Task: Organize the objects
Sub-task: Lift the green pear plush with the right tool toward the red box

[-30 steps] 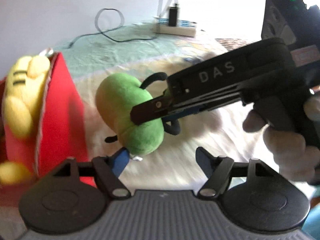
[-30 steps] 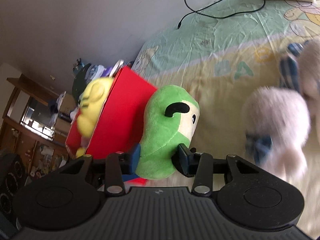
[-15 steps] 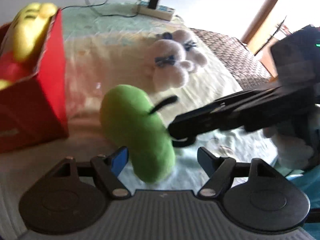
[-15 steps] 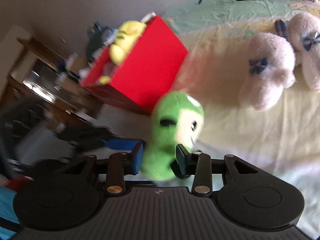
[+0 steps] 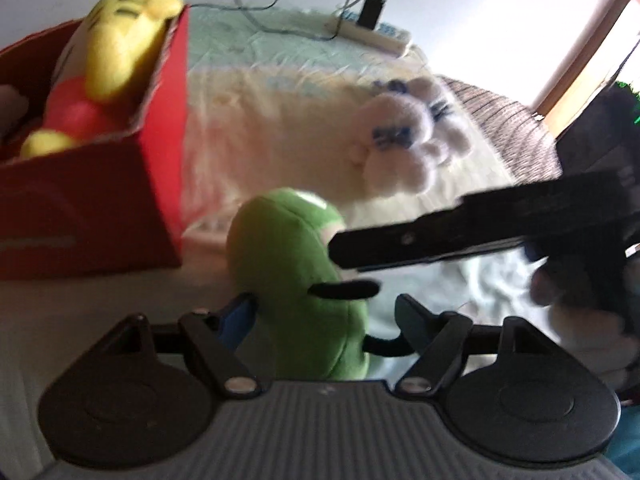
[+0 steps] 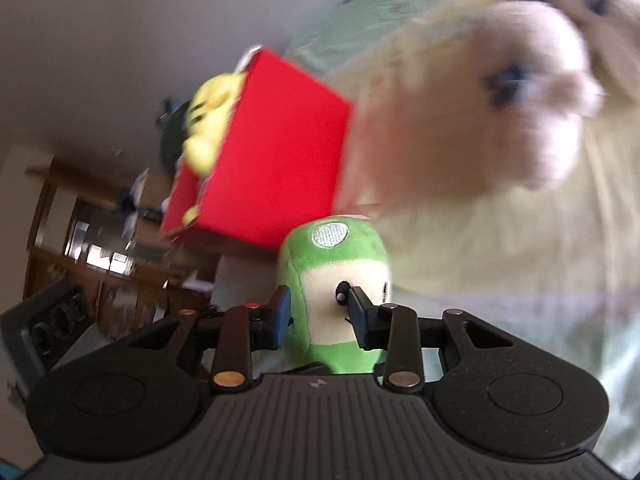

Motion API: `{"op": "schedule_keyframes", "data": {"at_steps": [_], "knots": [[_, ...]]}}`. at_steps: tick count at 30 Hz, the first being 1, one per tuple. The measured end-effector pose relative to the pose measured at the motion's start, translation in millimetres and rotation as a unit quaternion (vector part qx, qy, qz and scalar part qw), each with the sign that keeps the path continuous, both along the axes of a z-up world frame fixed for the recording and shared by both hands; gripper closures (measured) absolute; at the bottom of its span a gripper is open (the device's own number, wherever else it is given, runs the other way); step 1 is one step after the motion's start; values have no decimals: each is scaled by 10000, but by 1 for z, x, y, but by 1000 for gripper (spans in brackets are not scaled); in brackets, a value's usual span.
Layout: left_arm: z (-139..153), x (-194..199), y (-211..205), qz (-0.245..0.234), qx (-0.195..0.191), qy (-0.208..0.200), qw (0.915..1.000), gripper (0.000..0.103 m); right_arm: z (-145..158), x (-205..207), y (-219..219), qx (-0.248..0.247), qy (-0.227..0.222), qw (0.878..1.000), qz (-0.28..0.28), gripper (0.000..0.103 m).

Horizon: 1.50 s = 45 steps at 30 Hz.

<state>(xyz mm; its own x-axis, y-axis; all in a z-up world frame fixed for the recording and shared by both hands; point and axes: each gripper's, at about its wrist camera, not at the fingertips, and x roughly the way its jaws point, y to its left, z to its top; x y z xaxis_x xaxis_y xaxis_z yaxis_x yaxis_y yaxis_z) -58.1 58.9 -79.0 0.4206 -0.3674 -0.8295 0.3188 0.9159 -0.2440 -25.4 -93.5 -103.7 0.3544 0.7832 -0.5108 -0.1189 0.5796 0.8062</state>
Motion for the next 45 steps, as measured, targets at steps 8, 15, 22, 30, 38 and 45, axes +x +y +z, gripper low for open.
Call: {"op": "schedule_keyframes", "data": {"at_steps": [8,15,22,30,38,45], "knots": [[-24,7,41,542,-285,455,9971,26,-2,3,12,-494,-217,9985,-36,62],[-27,5,42,459,-420,466,9970,35,-27,2,16,-274,297,9992,4,45],[-17,3,36,37,-171,235,9996,36,-24,-4,10,-67,277,9996,-40,50],[7,-1,12,-941,17,-353,9949,36,5,-33,-6,-96,-103,9984,-547,51],[61,-1,23,-1492,-140,-1320,9799,36,51,-52,-1,108,-1041,9865,-1263,51],[108,6,74,-1325,-385,-2043,9691,36,88,-32,41,333,-1861,9720,-1395,51]]}}
